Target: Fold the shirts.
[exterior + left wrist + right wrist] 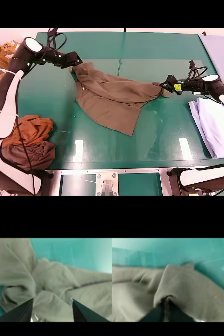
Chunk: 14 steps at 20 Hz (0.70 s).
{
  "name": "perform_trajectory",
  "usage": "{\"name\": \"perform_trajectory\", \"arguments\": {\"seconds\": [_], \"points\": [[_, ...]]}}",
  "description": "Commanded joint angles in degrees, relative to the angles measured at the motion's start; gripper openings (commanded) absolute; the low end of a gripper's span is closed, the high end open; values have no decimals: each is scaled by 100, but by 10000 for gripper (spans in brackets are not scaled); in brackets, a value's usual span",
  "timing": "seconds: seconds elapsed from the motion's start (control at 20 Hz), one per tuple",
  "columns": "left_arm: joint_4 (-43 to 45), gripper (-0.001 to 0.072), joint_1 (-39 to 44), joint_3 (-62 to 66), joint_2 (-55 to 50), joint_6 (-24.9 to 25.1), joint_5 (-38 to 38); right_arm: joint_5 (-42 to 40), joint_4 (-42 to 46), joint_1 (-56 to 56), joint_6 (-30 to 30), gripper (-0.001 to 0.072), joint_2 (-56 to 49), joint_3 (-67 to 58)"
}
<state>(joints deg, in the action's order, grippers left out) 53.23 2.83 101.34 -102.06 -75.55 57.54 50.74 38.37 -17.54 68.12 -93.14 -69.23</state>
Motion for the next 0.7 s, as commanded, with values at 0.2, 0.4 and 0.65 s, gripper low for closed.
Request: {"name": "perform_trajectory", "arguments": {"seconds": [0.2, 0.4, 0.65], "points": [[-74, 28, -367, 623, -166, -721, 2955, 1746, 28, -1384, 44, 273, -304, -855], [356, 28, -166, 444, 11, -925, 3198, 1915, 26, -1838, 42, 272, -306, -258], [1023, 28, 376, -1429, 1305, -964, 2691, 1307, 22, -1692, 17, 333, -380, 284]]}}
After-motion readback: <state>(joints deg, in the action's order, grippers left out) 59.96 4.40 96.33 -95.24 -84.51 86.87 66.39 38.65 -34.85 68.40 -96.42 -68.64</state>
